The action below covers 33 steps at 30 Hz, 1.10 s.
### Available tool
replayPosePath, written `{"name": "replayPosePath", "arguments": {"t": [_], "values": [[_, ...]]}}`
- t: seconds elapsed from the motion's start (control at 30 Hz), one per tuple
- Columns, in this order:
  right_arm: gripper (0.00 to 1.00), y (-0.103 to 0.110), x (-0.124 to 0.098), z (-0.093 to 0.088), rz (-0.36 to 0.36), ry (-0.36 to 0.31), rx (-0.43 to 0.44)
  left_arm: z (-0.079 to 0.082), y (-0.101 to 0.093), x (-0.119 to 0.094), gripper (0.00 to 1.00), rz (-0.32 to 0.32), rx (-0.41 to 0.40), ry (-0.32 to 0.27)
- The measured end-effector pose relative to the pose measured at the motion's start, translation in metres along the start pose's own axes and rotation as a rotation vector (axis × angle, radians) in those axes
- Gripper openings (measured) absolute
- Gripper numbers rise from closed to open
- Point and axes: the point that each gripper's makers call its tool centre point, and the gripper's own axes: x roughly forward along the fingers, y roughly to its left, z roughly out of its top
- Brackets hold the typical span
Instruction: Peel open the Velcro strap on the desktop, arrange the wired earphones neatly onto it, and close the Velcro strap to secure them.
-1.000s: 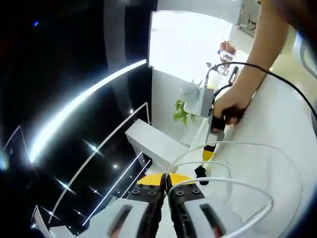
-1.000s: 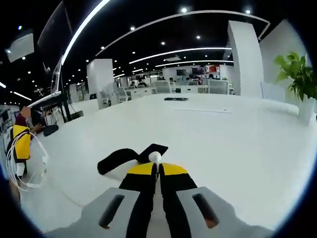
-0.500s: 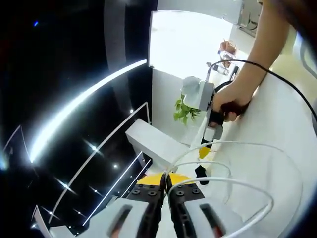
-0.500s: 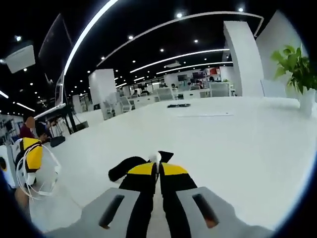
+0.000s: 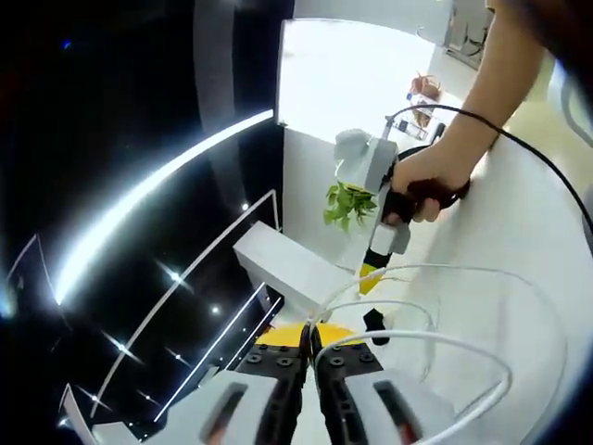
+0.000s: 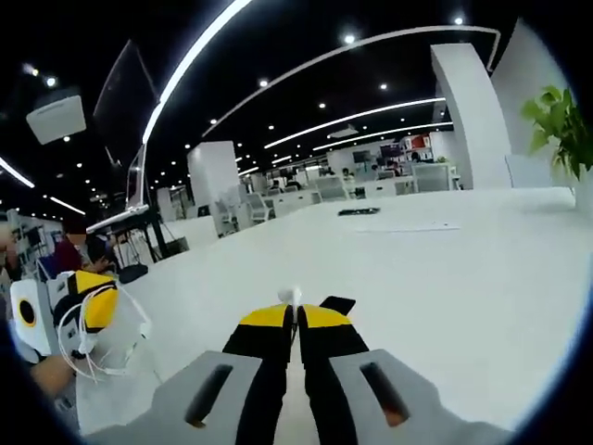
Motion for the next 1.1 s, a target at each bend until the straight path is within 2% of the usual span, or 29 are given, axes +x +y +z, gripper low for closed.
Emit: {"name": "replayPosePath", "arguments": {"t": [0.6,1.1], "values": [[0.06,0.025,-0.002,0.01,0.105,-0.036,-0.021,-0.003,-0.004,0.001,0.06,-0.016,0.011,0.017],[0.06,0.03,-0.004,0.014,0.126,-0.049,-0.027,-0.004,-0.005,0.001,0.06,-0.025,0.014,0.024]]}}
